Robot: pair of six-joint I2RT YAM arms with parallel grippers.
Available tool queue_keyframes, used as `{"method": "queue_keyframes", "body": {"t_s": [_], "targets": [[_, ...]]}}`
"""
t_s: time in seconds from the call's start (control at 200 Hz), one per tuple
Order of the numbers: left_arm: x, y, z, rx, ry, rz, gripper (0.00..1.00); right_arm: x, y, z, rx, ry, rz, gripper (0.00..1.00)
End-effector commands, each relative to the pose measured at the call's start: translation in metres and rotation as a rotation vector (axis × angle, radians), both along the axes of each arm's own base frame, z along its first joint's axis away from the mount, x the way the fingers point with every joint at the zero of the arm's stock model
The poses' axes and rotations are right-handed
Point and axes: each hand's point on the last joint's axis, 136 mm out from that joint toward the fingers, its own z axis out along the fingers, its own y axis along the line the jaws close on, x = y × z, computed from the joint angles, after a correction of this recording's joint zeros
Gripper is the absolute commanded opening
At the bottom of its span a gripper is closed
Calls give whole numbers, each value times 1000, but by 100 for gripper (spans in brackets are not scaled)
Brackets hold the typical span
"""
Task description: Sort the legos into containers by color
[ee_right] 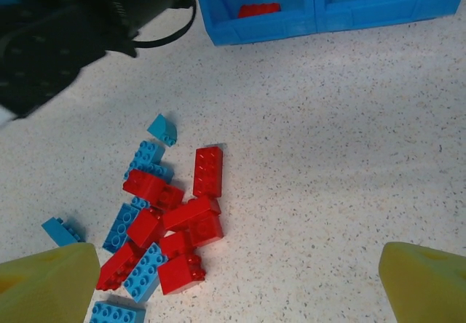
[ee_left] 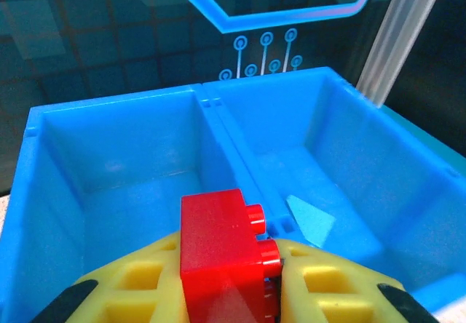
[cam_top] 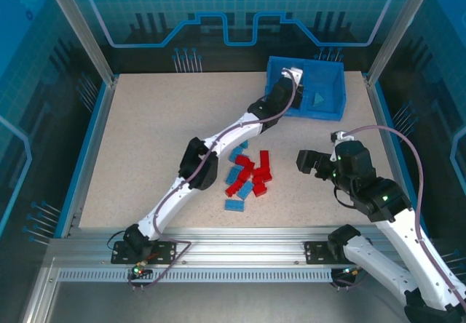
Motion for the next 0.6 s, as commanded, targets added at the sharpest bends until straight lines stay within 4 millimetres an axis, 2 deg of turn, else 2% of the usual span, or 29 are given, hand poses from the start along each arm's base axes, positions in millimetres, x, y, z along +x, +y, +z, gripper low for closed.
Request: {"method": "queue_keyframes", "body": {"t_s": [0.0, 0.055, 0.16, 0.26, 0.49, 0.595], "targets": [[24, 18, 15, 23, -119, 70, 9, -9, 0, 7, 20, -5, 15, 100], [28, 20, 6, 13, -108, 68, 11, -11, 0, 8, 27, -11, 16, 100], [27, 17, -5, 28, -89, 41, 22, -12, -1, 10, 30, -18, 16, 100], [19, 10, 0, 39, -88, 13, 36, -12, 0, 10, 29, -13, 17, 100], [-8, -5, 45, -18, -107, -50, 52, -13, 2, 9, 49, 3, 19, 100], [-24, -5, 71, -64, -109, -67, 52, -14, 2, 10, 56, 2, 16, 100]]}}
